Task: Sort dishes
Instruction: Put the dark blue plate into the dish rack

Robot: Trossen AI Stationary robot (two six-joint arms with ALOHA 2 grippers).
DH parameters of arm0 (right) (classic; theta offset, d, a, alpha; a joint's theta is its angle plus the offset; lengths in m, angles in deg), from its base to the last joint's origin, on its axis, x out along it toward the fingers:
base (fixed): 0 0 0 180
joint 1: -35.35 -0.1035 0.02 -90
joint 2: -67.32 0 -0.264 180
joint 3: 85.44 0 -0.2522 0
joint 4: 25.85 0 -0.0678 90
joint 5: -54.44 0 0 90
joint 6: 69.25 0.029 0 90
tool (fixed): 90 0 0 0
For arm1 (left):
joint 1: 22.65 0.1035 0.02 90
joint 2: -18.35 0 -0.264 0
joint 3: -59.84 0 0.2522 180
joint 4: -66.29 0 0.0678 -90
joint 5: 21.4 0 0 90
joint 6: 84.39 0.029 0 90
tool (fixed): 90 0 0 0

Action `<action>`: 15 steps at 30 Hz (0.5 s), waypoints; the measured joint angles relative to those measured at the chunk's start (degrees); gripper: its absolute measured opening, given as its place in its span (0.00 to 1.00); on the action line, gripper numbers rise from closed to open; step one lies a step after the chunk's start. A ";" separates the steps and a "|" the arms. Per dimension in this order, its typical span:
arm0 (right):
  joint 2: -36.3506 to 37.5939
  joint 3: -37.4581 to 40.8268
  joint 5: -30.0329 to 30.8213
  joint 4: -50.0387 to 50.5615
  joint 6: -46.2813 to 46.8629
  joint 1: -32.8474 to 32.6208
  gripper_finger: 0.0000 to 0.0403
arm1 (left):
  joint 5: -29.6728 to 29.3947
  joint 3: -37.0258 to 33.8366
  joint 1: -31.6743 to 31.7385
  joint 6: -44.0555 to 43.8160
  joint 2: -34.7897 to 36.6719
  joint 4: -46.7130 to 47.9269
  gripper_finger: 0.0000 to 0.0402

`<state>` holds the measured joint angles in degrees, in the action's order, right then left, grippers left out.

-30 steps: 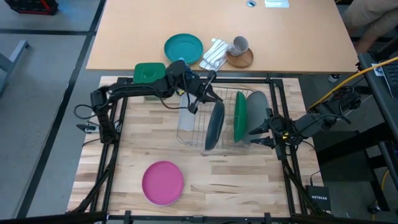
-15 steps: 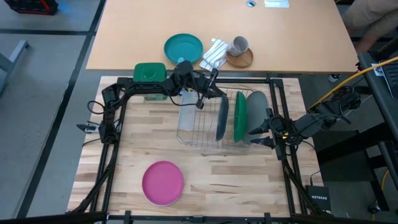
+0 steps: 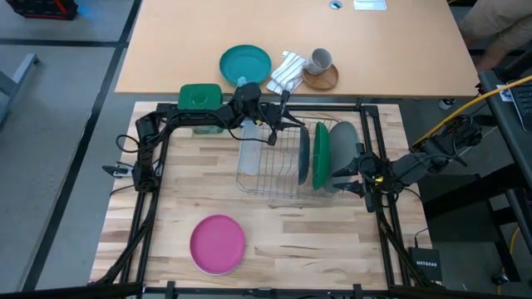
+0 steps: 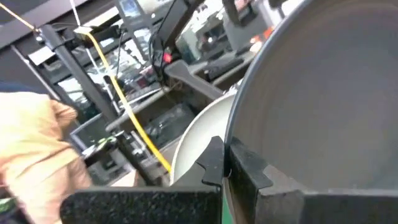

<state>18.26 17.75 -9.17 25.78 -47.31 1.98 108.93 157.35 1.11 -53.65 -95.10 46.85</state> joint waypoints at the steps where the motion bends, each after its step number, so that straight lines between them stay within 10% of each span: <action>1: 0.00 0.00 0.00 -0.03 0.00 0.00 0.37 | -0.70 0.00 -0.09 1.29 0.00 0.23 0.00; 15: 0.00 0.00 0.00 -0.03 0.00 0.00 0.37 | -7.41 0.00 -1.71 16.69 0.04 3.05 0.00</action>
<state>18.26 17.75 -9.17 25.76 -47.31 1.98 101.52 157.35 -0.60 -36.95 -95.06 49.90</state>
